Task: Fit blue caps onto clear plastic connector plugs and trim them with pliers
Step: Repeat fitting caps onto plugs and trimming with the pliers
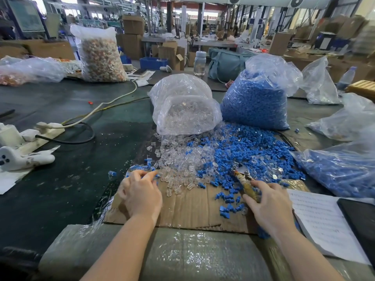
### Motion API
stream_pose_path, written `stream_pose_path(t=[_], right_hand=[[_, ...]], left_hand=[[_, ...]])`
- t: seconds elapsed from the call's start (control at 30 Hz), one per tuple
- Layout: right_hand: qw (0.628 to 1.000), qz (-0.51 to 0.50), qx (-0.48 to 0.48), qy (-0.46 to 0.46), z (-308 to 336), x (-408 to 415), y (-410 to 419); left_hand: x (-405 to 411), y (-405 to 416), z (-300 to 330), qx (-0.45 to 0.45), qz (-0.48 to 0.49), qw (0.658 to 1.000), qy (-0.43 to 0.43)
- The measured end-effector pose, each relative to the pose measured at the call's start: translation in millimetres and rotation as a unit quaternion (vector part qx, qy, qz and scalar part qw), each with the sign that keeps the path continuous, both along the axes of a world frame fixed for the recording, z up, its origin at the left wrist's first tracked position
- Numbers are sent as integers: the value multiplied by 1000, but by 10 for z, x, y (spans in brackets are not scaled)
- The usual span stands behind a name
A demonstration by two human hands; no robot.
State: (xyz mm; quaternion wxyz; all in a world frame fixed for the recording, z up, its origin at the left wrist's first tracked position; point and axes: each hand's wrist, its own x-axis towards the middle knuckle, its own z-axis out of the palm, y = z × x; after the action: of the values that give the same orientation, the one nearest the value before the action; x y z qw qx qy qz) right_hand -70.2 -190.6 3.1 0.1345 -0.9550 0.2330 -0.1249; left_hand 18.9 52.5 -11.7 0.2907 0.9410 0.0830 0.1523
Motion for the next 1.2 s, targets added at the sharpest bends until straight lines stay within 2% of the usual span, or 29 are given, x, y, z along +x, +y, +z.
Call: stream_pose_path(t=[0.1, 0.2, 0.27, 0.37, 0.43, 0.5, 0.7, 0.8, 0.9, 1.2], right_hand=[[1000, 4, -14, 14, -13, 22, 6], [999, 5, -30, 24, -36, 29, 26], [998, 5, -49, 27, -46, 31, 36], [997, 2, -62, 53, -43, 40, 43], [996, -9, -66, 66, -36, 37, 60], [996, -13, -82, 42, -15, 24, 106], [977, 174, -95, -82, 6, 48, 457], [972, 199, -125, -20, -31, 104, 592], [974, 194, -115, 22, -74, 165, 600], [977, 192, -94, 15, -72, 219, 616]], left_hand=[[-74, -141, 7, -3, -46, 999, -26], [-167, -325, 6, -47, -144, 987, -57], [-225, -443, -10, -77, -201, 975, -50], [-286, -578, -60, -75, -244, 966, -36], [-304, -634, -86, -81, -252, 964, -25], [-308, -665, -101, -80, -252, 964, -17], [-280, -678, -108, -49, -205, 977, -19], [-261, -684, -97, -15, -213, 977, 6], [-259, -689, -72, -8, -226, 974, 1], [-266, -688, -40, -31, -241, 970, 4]])
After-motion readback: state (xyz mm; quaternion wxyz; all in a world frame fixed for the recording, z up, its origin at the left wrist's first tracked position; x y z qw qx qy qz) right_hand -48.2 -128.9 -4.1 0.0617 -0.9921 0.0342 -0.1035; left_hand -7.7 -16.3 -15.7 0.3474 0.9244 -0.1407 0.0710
